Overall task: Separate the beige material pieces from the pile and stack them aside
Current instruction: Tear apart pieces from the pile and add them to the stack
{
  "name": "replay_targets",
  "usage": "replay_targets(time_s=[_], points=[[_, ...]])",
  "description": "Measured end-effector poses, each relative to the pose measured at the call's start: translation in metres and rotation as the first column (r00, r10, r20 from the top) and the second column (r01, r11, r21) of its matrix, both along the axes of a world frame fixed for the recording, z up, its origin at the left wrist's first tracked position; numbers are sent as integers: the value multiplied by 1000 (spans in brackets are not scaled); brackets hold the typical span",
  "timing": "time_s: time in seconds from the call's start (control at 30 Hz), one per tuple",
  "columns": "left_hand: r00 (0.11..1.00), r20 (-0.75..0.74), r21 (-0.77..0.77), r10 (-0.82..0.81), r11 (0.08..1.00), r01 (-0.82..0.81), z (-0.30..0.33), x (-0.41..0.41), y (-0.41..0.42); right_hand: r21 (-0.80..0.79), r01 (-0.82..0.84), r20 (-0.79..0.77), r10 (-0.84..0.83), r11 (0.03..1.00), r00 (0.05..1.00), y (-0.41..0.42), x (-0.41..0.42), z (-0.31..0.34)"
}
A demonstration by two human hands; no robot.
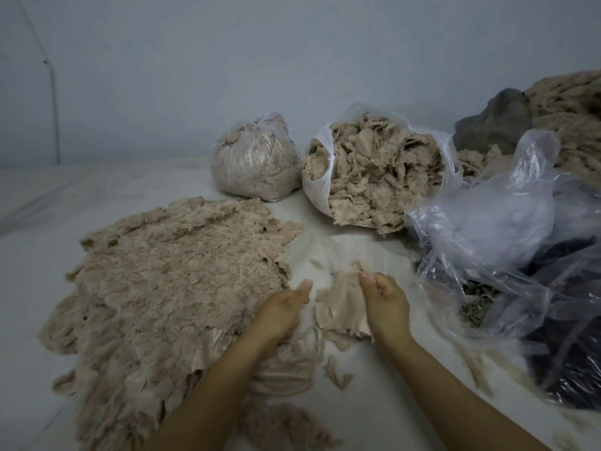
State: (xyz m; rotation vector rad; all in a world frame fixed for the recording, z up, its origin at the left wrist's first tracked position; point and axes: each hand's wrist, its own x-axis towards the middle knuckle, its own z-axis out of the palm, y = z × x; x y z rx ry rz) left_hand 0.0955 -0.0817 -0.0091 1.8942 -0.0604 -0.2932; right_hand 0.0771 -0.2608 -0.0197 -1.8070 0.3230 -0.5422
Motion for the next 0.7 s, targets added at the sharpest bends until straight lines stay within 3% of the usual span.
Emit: replay_targets(time_s=[0.07, 0.13, 0.2, 0.5, 0.6, 0.67, 0.7], points=[[992, 4, 204, -129, 971, 125, -5, -3, -7, 20, -6, 12, 6, 1000, 1000, 3, -1, 0], [980, 93, 458, -174, 882, 113, -13, -6, -14, 56, -26, 33, 24, 998, 999, 7, -1, 2], [976, 134, 548, -173, 834, 72, -19, -6, -17, 81, -54, 52, 50, 995, 997, 8, 2, 3], [985, 55, 439, -165, 890, 124, -7, 0, 15, -221, -8, -163, -29, 975, 986, -29, 9, -9], [985, 95, 326, -145, 939, 107, 3, -3, 31, -493, -123, -324, -51, 861, 945, -27, 4, 0], [980, 140, 356, -141, 931, 83, 10, -5, 41, -664, -84, -217, -85, 743, 972, -16, -5, 5], [977, 156, 379, -147, 922, 78, 14, -5, 46, -672, -82, -144, -21, 736, 989, -6, -10, 7]])
